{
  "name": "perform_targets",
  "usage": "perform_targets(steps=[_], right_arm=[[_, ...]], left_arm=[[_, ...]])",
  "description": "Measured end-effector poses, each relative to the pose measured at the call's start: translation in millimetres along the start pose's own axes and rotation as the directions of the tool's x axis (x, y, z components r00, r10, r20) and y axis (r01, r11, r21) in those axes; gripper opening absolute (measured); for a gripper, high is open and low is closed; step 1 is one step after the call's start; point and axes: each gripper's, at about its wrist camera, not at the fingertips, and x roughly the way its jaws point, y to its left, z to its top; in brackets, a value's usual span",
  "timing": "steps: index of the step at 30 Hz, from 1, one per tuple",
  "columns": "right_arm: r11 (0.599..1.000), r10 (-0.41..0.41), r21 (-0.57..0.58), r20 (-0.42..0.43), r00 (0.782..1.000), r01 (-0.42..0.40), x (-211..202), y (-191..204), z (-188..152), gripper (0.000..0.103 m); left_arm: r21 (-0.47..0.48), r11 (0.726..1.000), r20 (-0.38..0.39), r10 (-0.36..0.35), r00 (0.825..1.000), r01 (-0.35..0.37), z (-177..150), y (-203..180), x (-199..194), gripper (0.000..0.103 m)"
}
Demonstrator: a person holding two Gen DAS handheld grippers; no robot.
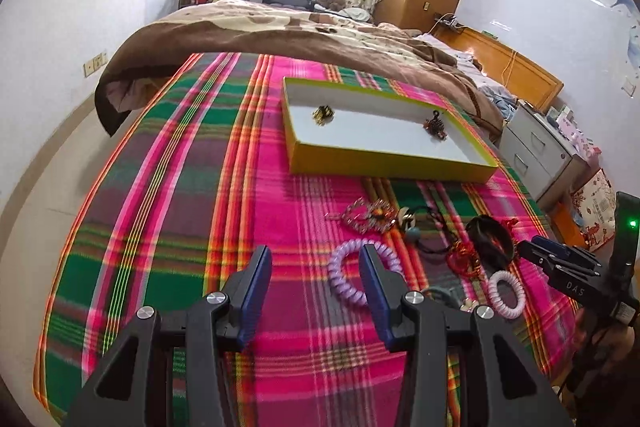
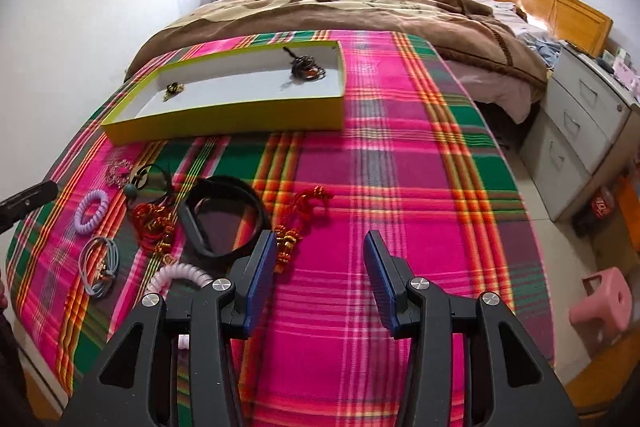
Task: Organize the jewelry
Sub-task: 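Withdraw both tools from the box back over the jewelry, then grasp the lavender coil hair tie with the left tool while the right grasps the red tassel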
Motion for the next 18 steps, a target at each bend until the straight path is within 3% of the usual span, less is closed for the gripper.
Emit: perform_targets(steps=[3,15,16,18], right_arm=[[1.000,0.024,-0.002,-0.001,1.000,-0.024,1,5,-1,0.046],[1.000,-0.019,-0.018,-0.015,1.000,0.019,9,8,-1,0.046],[1.000,-0.017,-0.015,-0.013,1.000,0.017,9,8,-1,0.045],[1.000,-0.021,-0.009,-0.007,1.000,0.021,8,6,-1,0.030]], left_arm=[[-0.015,1.000,-0.008,0.003,1.000,-0.003,-4,3,1,0.045],[-0.007,1.000,-0.046,-0.001,0.999,0.000,-8,-6,10,0.045],[-0.010,1.000,-0.051,0.000,0.999,0.000,-8,-6,12,0.045],[-0.015,1.000,-0.059,0.007,0.998,-0.008,-7,-7,15,0.045]])
